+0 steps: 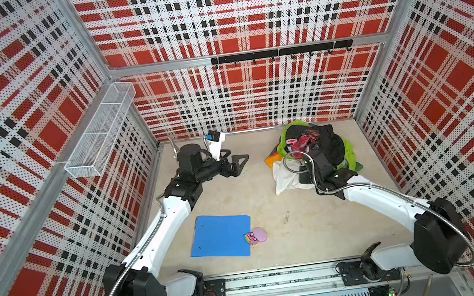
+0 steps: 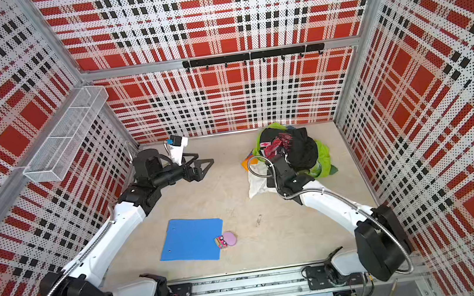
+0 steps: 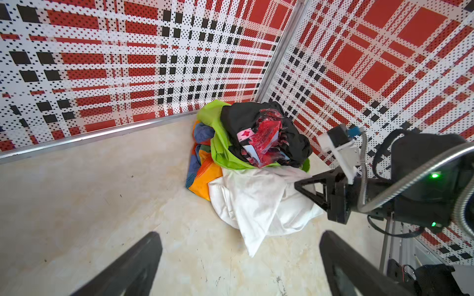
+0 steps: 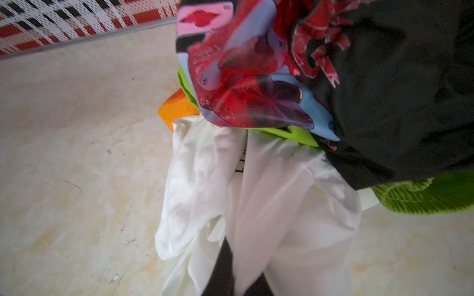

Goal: Pick out a specific cloth from the pile
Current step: 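Lower the right gripper into the pile onto the white T-shirt, then close the right gripper on the white T-shirt and pull it out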

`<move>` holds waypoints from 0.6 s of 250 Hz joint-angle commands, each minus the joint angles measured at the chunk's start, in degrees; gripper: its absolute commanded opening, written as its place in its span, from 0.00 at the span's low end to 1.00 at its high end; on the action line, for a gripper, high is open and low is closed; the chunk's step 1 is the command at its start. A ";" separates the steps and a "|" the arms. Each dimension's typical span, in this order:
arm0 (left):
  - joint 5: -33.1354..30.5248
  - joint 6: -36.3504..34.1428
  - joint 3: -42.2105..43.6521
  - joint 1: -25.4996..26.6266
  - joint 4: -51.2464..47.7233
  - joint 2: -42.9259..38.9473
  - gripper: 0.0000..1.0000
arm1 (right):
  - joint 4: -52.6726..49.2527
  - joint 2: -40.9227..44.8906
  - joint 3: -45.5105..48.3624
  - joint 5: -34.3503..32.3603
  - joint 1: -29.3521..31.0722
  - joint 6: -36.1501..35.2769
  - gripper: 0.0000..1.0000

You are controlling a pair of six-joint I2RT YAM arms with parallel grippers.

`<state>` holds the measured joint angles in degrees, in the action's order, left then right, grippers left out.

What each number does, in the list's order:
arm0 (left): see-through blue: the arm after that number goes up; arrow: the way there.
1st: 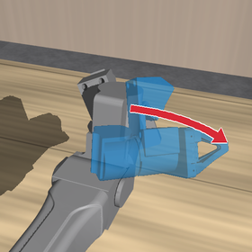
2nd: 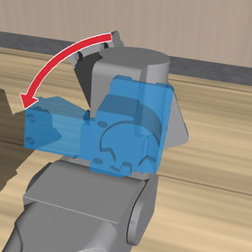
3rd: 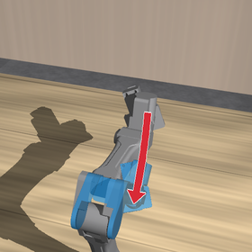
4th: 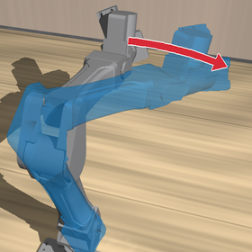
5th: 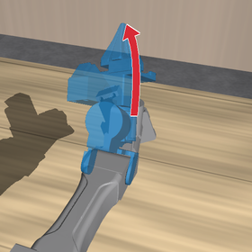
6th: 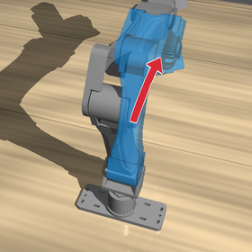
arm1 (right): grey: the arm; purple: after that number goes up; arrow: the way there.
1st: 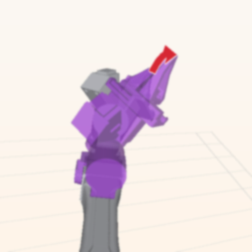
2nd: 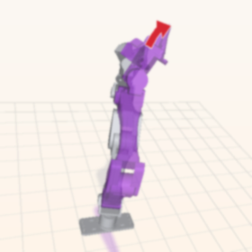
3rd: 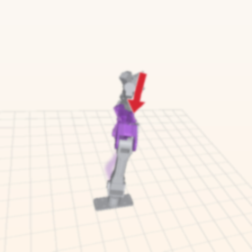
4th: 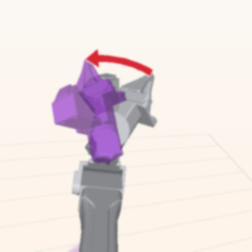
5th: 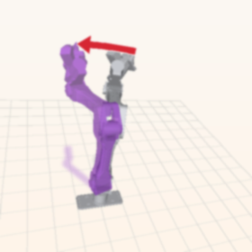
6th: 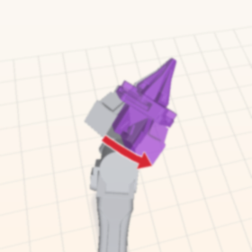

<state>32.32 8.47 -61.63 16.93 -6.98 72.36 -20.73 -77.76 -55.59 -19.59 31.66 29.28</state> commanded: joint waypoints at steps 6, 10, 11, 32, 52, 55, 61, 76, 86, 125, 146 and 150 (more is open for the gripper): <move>0.20 -0.78 -0.07 0.31 0.42 -1.08 0.99 | 2.76 3.77 -4.22 1.80 0.56 -1.86 0.01; 0.22 -0.77 -0.07 0.30 0.46 -1.08 0.99 | 2.80 3.96 -4.43 1.89 0.53 -1.86 0.01; 0.30 -0.75 -0.07 0.30 0.43 -1.08 0.99 | 2.80 4.03 -4.48 1.95 0.56 -1.86 0.01; 0.39 -0.65 -0.03 0.30 0.43 -1.34 0.99 | 3.41 5.43 -5.62 2.62 0.57 -4.15 0.01; 0.34 -0.66 0.26 0.30 0.86 -1.79 0.99 | 3.67 6.61 -6.90 3.21 0.53 -4.80 0.01; 0.32 -0.66 0.28 0.30 0.84 -1.89 0.99 | 3.68 6.67 -7.05 3.31 0.51 -4.90 0.01; 0.16 -0.65 0.31 0.30 0.91 -2.03 0.99 | 3.68 6.89 -7.54 3.51 0.56 -5.24 0.01; 0.06 -0.67 0.35 0.30 0.92 -2.22 0.99 | 3.68 7.33 -8.76 4.09 0.51 -5.75 0.01; 0.12 -0.65 0.32 0.30 0.93 -2.22 0.99 | 3.55 7.51 -9.52 4.30 0.51 -6.05 0.02; 0.21 -0.52 0.34 0.30 1.03 -2.26 0.99 | 3.57 7.75 -11.47 4.80 0.54 -6.76 0.02; 0.25 -0.39 0.37 0.30 1.01 -2.23 0.99 | 4.66 7.97 -11.69 5.53 0.56 -7.63 0.02; 0.27 -0.41 0.31 0.30 1.06 -2.24 0.99 | 4.96 8.05 -11.61 5.49 0.57 -7.80 0.02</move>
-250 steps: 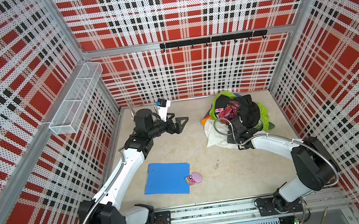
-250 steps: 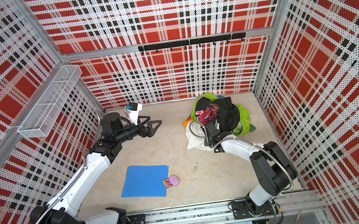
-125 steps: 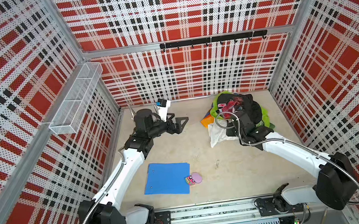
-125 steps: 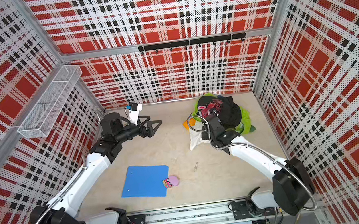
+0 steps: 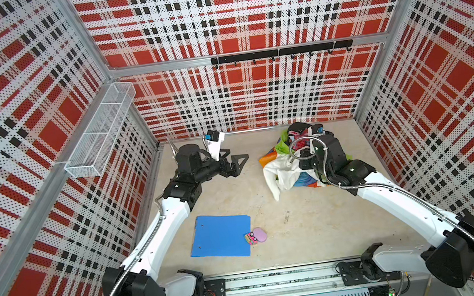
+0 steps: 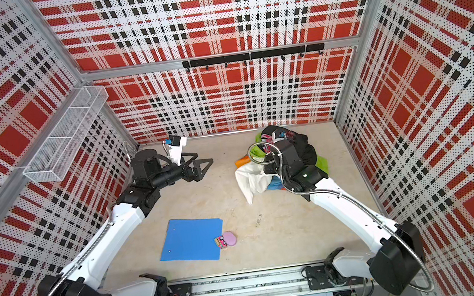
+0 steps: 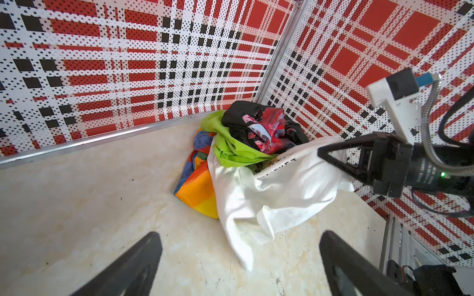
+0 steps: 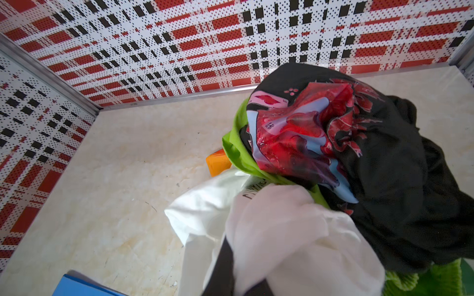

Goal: Pick out a specific cloth from the pile
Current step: 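Close the right gripper on the white T-shirt and pull it out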

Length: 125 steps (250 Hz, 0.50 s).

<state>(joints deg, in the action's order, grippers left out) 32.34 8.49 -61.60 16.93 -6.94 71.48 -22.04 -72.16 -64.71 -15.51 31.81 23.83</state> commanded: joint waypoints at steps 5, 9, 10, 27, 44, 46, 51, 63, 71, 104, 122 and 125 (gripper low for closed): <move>0.25 -0.45 0.34 0.30 0.99 -1.36 0.99 | 6.58 2.54 -2.48 2.81 0.41 -2.62 0.02; 0.22 -0.41 0.34 0.30 0.97 -1.38 1.00 | 6.93 2.63 -2.44 3.21 0.41 -2.80 0.02; 0.20 -0.41 0.34 0.30 0.97 -1.36 0.99 | 7.01 2.68 -2.40 3.25 0.43 -2.86 0.02; 0.18 -0.35 0.34 0.35 0.96 -1.30 0.99 | 8.00 3.07 -2.24 4.28 0.37 -3.72 0.02; 0.12 -0.37 0.33 0.38 0.97 -1.28 0.99 | 9.06 3.49 -2.31 5.33 0.36 -4.94 0.02; 0.12 -0.33 0.34 0.39 0.99 -1.29 0.99 | 9.17 3.56 -2.23 5.38 0.38 -5.07 0.02; 0.11 -0.33 0.33 0.34 1.03 -1.29 0.99 | 9.45 3.60 -2.26 5.55 0.37 -5.39 0.02; 0.05 -0.36 0.33 0.39 1.02 -1.30 0.99 | 10.06 3.69 -2.59 6.22 0.38 -6.26 0.02; 0.03 -0.32 0.34 0.39 0.97 -1.27 0.99 | 10.21 3.69 -3.00 6.86 0.41 -6.85 0.02; -0.17 -0.32 0.34 0.39 1.00 -1.26 0.99 | 11.18 3.89 -4.50 10.58 0.40 -8.54 0.02; -0.26 -0.32 0.32 0.39 0.99 -1.31 0.99 | 11.88 4.20 -5.22 11.93 0.44 -9.24 0.02; -0.24 -0.33 0.34 0.39 0.97 -1.31 0.99 | 11.99 4.22 -5.44 12.04 0.43 -9.24 0.02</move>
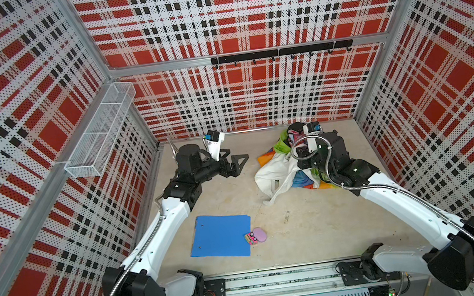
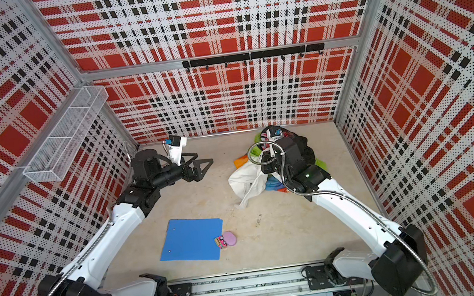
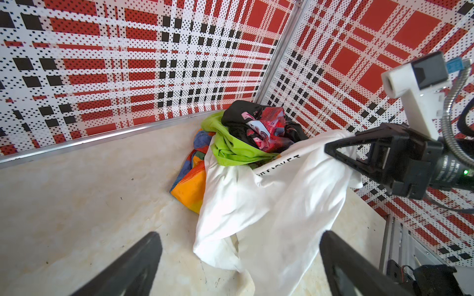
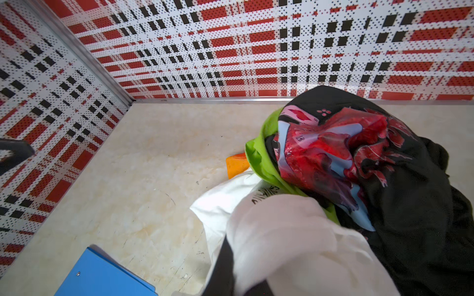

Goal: Pick out a specific cloth from the pile
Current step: 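Close the right gripper on the white T-shirt and pull it out, then lift the white T-shirt high with the right gripper while the left gripper approaches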

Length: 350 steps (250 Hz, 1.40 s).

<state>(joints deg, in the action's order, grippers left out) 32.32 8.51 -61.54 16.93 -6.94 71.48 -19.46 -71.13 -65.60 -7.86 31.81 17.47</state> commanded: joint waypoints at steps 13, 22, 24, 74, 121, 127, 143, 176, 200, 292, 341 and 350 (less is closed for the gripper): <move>-0.22 -0.36 0.28 0.39 0.97 -1.22 0.99 | 9.75 3.37 -5.03 4.94 0.41 -3.30 0.02; -0.23 -0.26 0.27 0.39 1.01 -1.24 0.99 | 9.95 3.46 -5.46 5.26 0.40 -3.57 0.02; -0.24 -0.32 0.28 0.47 0.97 -1.23 0.99 | 9.97 3.46 -5.60 5.34 0.37 -3.65 0.02; -0.28 -0.34 0.24 0.39 0.97 -1.01 0.99 | 11.67 3.98 -7.54 7.59 0.37 -4.97 0.03; -0.41 -0.33 0.31 0.44 0.96 -1.07 0.99 | 12.31 3.72 -10.37 8.05 0.40 -6.14 0.03; -0.35 -0.37 0.36 0.43 0.99 -1.04 0.99 | 12.55 3.67 -10.72 8.41 0.40 -6.21 0.03; -0.49 -0.35 0.37 0.47 0.97 -1.02 0.99 | 13.04 3.46 -11.80 9.28 0.38 -5.93 0.03; -0.72 -0.35 0.28 0.47 0.90 -1.02 0.99 | 13.87 2.63 -14.20 10.31 0.37 -5.52 0.03; -0.76 -0.34 0.28 0.47 0.84 -1.01 0.99 | 14.34 2.05 -15.96 10.71 0.41 -5.26 0.02; -1.62 -0.95 0.01 0.39 0.15 -1.25 0.99 | 15.95 -1.65 -25.61 13.02 0.41 -2.95 0.00; 1.37 0.79 0.43 -2.18 2.08 -3.27 0.99 | 18.19 -4.76 -30.40 16.39 0.44 -0.42 0.00; 1.98 1.05 0.63 -2.99 2.59 -3.88 0.99 | 18.70 -5.25 -31.12 16.94 0.42 0.13 0.00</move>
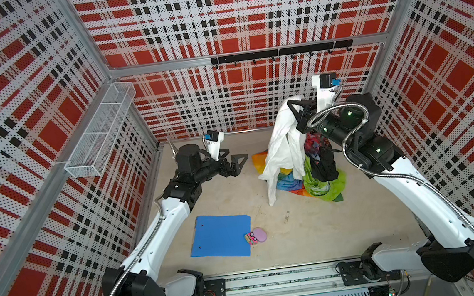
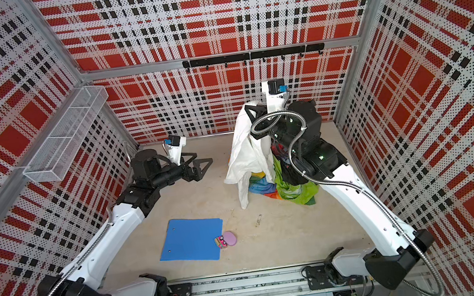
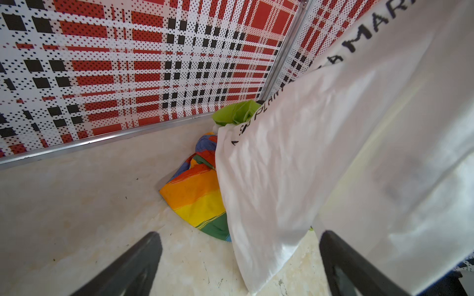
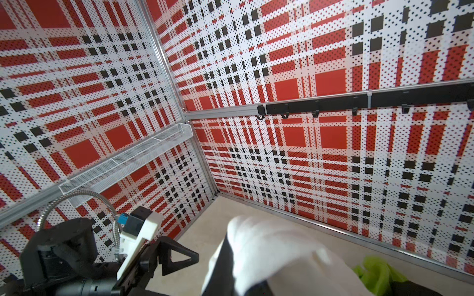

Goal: Pick out a specific cloth from the pile
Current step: 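Lift the white T-shirt high with the right gripper while the left gripper approaches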

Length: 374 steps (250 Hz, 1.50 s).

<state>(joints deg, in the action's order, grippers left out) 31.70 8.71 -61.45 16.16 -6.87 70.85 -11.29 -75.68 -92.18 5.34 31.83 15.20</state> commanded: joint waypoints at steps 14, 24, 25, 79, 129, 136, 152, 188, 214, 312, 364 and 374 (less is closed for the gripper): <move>3.11 0.96 0.63 -2.72 2.82 -4.20 0.99 | 11.23 -1.62 -5.80 4.60 0.39 3.30 0.00; 2.97 0.89 0.71 -4.48 2.69 -4.97 0.99 | 11.78 -2.32 -6.62 5.30 0.34 4.06 0.00; 2.95 0.88 0.72 -4.56 2.72 -5.08 0.99 | 11.84 -2.39 -6.70 5.34 0.34 4.10 0.00; 9.18 6.95 4.68 -12.03 4.71 -11.94 0.99 | 15.97 -6.45 -11.51 9.94 0.45 9.16 0.00; 13.75 9.67 13.09 -17.27 6.27 -19.58 0.99 | 14.84 -12.07 -20.29 11.05 4.10 8.36 0.00; 13.74 9.91 13.93 -17.32 6.41 -20.35 0.99 | 14.47 -13.03 -21.96 11.04 4.71 8.11 0.00; 14.11 10.27 14.53 -17.53 6.37 -21.78 0.99 | 13.94 -15.55 -25.51 11.88 5.76 7.98 0.00; 10.92 10.08 15.85 -17.77 6.19 -26.08 0.99 | 13.38 -20.51 -31.53 12.97 7.55 8.66 0.00; 5.45 8.59 16.70 -18.15 4.41 -30.12 0.99 | 15.13 -23.32 -32.93 13.98 8.45 9.94 0.00; 1.70 8.37 18.58 -19.56 5.08 -33.73 0.99 | 20.05 -34.49 -47.54 25.68 11.10 16.30 0.00; 5.96 9.62 19.13 -19.95 7.67 -32.38 0.99 | 21.93 -33.24 -48.00 28.09 11.14 16.42 0.00; 8.77 10.41 19.48 -19.93 9.49 -31.64 0.99 | 22.01 -32.86 -47.92 28.14 11.10 16.44 0.00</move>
<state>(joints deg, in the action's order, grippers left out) 34.92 17.82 -42.98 -3.22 -2.00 38.35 1.83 -111.77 -137.62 30.57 42.59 30.92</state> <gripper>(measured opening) 0.992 0.053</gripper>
